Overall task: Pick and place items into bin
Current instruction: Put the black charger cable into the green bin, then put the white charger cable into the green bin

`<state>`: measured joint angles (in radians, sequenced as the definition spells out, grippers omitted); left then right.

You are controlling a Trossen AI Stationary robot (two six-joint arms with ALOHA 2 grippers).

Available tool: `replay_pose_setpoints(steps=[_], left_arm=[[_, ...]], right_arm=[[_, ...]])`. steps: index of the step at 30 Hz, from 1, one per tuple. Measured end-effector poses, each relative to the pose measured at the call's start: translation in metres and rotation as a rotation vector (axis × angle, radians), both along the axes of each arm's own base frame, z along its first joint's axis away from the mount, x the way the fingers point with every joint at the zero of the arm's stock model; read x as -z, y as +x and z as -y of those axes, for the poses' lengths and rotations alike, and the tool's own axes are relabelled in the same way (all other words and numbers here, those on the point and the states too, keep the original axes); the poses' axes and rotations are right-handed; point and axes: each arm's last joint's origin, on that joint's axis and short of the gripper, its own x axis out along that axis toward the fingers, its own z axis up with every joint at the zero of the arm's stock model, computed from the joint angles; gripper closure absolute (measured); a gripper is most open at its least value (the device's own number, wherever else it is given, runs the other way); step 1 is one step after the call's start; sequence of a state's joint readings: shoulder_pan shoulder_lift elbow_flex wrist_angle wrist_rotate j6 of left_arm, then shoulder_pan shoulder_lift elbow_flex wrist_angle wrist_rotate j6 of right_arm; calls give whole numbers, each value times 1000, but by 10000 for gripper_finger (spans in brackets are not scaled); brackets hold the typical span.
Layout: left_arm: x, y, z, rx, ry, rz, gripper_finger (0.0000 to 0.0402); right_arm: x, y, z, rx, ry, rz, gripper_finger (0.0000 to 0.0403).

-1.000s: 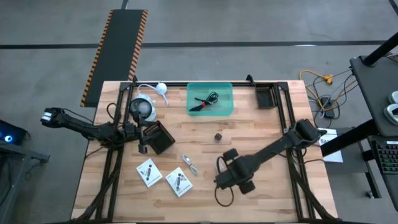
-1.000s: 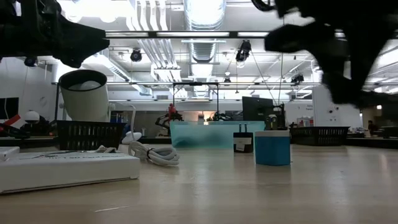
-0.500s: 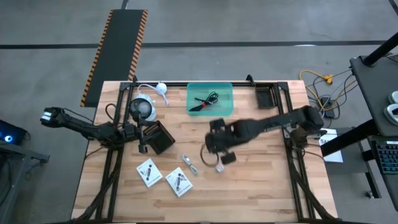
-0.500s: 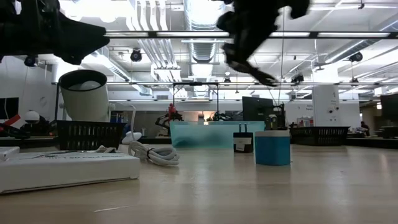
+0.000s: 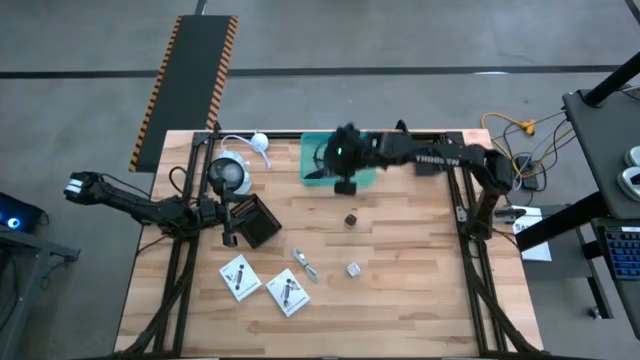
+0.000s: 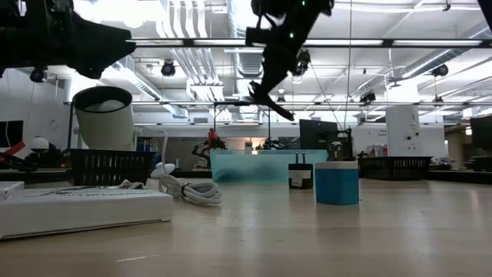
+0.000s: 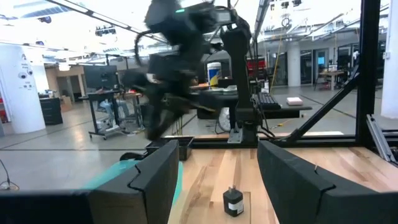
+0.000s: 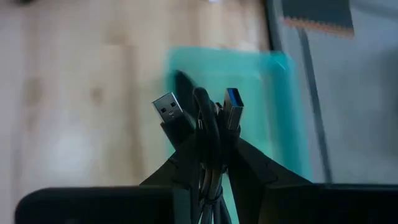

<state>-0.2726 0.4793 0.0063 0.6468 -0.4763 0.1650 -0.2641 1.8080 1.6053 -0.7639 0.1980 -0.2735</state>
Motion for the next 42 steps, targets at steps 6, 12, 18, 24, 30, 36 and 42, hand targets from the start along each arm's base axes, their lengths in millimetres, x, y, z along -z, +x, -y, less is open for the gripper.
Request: replay_pose_setpoints(steps=[6,12,18,24,30,36,42], left_arm=[[0,0,0,0,0,0,199],[0,0,0,0,3,-1,199],[0,0,0,1,5,-3,199],[1,1,0,0,10,-12,199],[1,1,0,0,11,-12,199],[1,1,0,-1,12,-12,199],[4,3,1,-2,23,-39,199]], right_arm=[[8,-12,48,248,169,83,352],[23,-14,70,372,219,89,351],[36,-15,75,375,243,15,342],[41,-16,75,360,235,-32,303],[41,-19,73,373,249,-55,280],[25,-30,51,328,238,-19,293],[8,-49,3,148,165,265,321]])
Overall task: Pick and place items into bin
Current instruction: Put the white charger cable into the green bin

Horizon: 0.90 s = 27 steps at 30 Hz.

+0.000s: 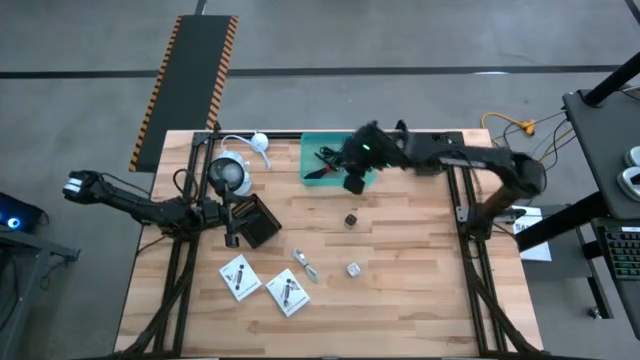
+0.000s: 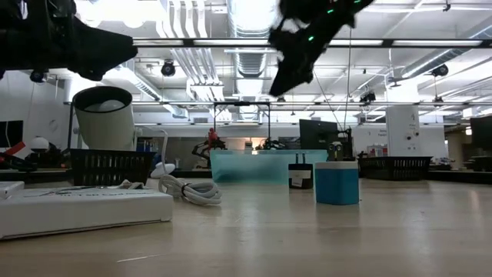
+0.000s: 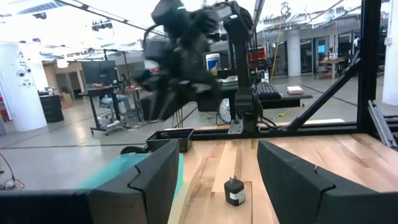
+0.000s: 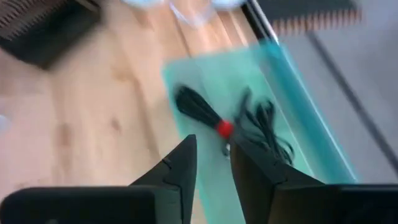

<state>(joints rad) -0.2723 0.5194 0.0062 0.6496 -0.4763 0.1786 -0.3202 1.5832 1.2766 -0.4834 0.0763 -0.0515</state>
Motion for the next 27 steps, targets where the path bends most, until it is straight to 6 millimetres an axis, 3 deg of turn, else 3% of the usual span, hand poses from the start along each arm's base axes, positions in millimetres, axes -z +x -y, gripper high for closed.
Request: replay_pose_setpoints(steps=[8,15,20,27], left_arm=[[-9,0,0,-11,35,80,199],[-26,5,1,-21,74,107,199],[-41,19,5,-25,177,25,199],[-62,56,20,121,150,-193,199]], right_arm=[[13,-69,-65,-166,-111,434,348],[47,-121,-89,-215,-309,821,356],[73,-138,-91,-210,-343,886,354],[87,-135,-90,-233,-369,805,353]])
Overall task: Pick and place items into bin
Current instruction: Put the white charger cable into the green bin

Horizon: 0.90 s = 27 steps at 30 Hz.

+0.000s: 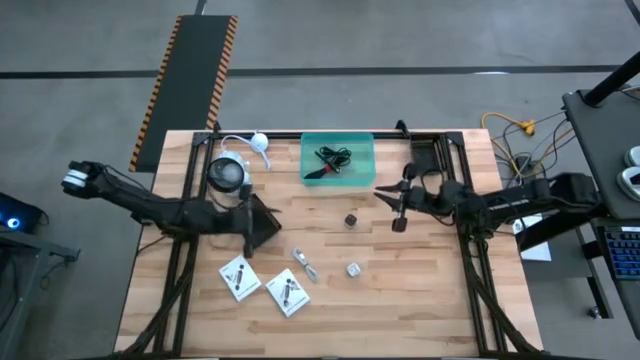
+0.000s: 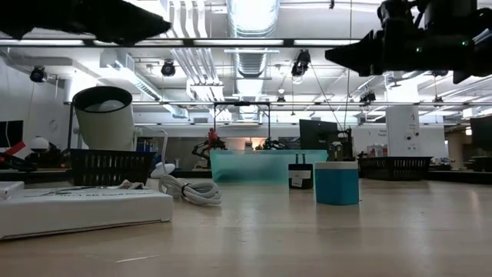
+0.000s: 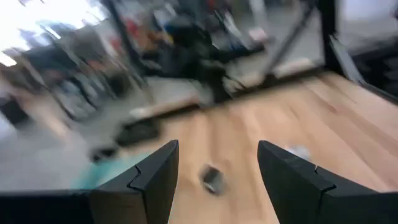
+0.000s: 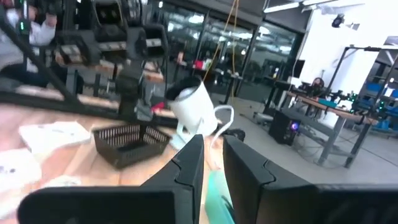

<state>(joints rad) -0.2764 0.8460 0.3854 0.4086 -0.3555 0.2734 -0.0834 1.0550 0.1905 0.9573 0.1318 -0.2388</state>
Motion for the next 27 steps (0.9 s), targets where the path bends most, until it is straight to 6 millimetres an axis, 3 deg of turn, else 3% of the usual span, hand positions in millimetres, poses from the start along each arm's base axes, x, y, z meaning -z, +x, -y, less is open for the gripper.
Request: replay_pose_setpoints(steps=[12,19,27], left_arm=[[-29,94,31,-6,34,-487,199],[-17,131,49,2,-54,-694,199],[28,151,62,85,-176,-872,199]], right_arm=[[6,3,1,11,-83,-54,354],[7,3,1,12,-109,-76,353],[9,3,1,10,-89,-84,353]])
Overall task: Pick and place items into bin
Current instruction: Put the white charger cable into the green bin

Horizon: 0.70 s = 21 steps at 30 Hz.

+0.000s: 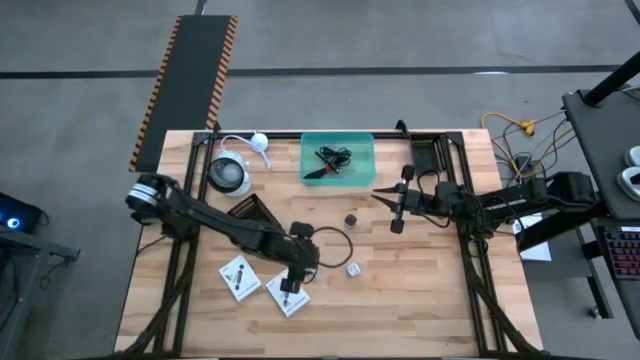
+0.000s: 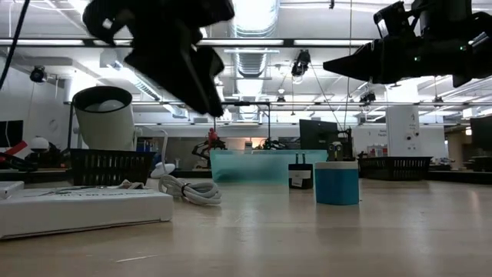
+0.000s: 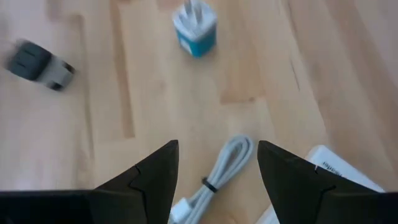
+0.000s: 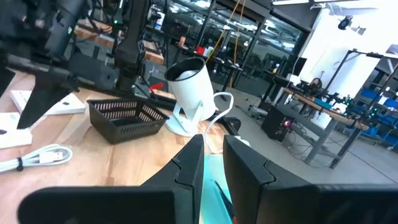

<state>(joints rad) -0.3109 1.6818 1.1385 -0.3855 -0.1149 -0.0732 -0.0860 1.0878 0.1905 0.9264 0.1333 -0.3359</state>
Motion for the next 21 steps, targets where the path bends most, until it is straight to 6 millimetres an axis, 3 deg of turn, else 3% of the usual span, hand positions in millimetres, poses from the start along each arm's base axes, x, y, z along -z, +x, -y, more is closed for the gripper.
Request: replay_pose_setpoints(steps=[10,21], left_arm=[[35,9,2,2,21,-106,199],[38,8,3,-91,-61,-150,199]], right_arm=[[1,0,0,0,-12,-13,353],[4,-1,0,5,-12,-41,355]])
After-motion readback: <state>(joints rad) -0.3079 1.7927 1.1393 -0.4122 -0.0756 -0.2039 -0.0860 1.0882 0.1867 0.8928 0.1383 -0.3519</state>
